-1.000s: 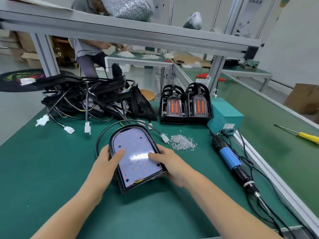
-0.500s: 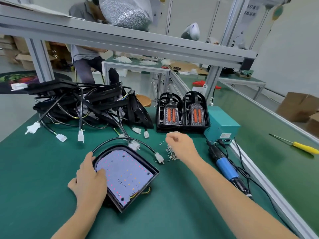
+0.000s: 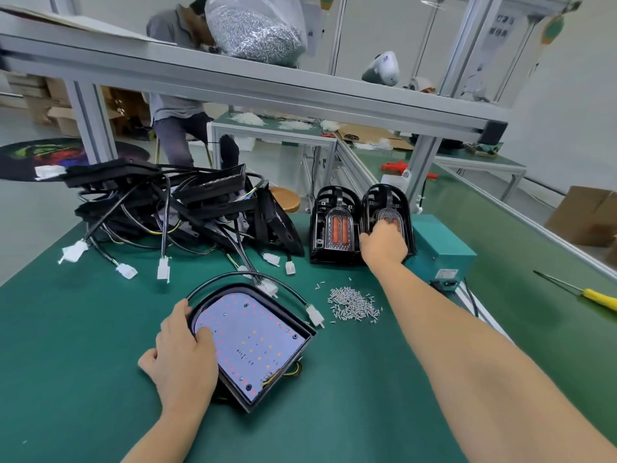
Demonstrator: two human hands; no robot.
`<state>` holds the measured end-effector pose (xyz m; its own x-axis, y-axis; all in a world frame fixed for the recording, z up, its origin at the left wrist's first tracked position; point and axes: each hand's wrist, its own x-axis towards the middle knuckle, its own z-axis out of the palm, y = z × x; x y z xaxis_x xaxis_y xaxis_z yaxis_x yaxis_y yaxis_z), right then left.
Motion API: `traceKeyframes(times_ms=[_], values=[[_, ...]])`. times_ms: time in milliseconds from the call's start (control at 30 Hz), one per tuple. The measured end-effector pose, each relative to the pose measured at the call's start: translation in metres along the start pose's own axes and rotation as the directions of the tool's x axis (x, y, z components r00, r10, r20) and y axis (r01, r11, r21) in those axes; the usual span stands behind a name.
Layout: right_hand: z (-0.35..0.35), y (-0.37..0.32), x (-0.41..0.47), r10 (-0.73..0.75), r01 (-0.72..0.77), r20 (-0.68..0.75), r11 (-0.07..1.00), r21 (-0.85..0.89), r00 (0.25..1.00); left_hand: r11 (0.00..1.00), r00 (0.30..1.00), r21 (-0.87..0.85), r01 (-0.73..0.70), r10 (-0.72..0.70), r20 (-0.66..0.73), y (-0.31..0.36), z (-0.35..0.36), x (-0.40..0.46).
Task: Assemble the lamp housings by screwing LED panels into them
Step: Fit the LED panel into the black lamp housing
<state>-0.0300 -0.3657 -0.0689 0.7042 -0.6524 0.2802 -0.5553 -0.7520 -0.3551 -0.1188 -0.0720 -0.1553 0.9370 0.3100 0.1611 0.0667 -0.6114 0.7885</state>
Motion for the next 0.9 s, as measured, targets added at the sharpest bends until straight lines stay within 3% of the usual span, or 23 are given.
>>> traceKeyframes(times_ms=[233,400,500,633,733,900], values=[[0.008,0.007,0.008,-0.040,0.038,-0.021,0.997,-0.070,0.999,1.000,1.000,0.028,0.009,-0.009,-0.001,0.000,0.001,0.001],[-0.017,0.006,-0.012,-0.222,0.232,-0.220,0.972,0.023,0.950,0.999,1.000,0.028,0.015,-0.015,0.005,0.003,-0.001,-0.002],[-0.041,-0.007,-0.051,-0.458,0.494,-0.336,0.869,0.024,0.823,0.999,1.000,0.037,0.013,-0.014,0.017,0.004,-0.002,-0.001],[-0.057,-0.028,-0.141,-0.707,0.800,-0.476,0.600,-0.013,0.523,0.995,0.998,-0.081,0.055,-0.054,0.016,0.006,-0.004,-0.001],[-0.043,-0.032,-0.195,-0.845,0.891,-0.359,0.448,-0.073,0.396,0.978,0.995,-0.187,0.096,-0.096,0.007,0.007,-0.008,0.002],[-0.025,-0.030,-0.234,-0.926,0.922,0.047,0.368,-0.117,0.375,0.956,0.989,-0.255,0.143,-0.145,0.014,0.000,-0.009,0.011]])
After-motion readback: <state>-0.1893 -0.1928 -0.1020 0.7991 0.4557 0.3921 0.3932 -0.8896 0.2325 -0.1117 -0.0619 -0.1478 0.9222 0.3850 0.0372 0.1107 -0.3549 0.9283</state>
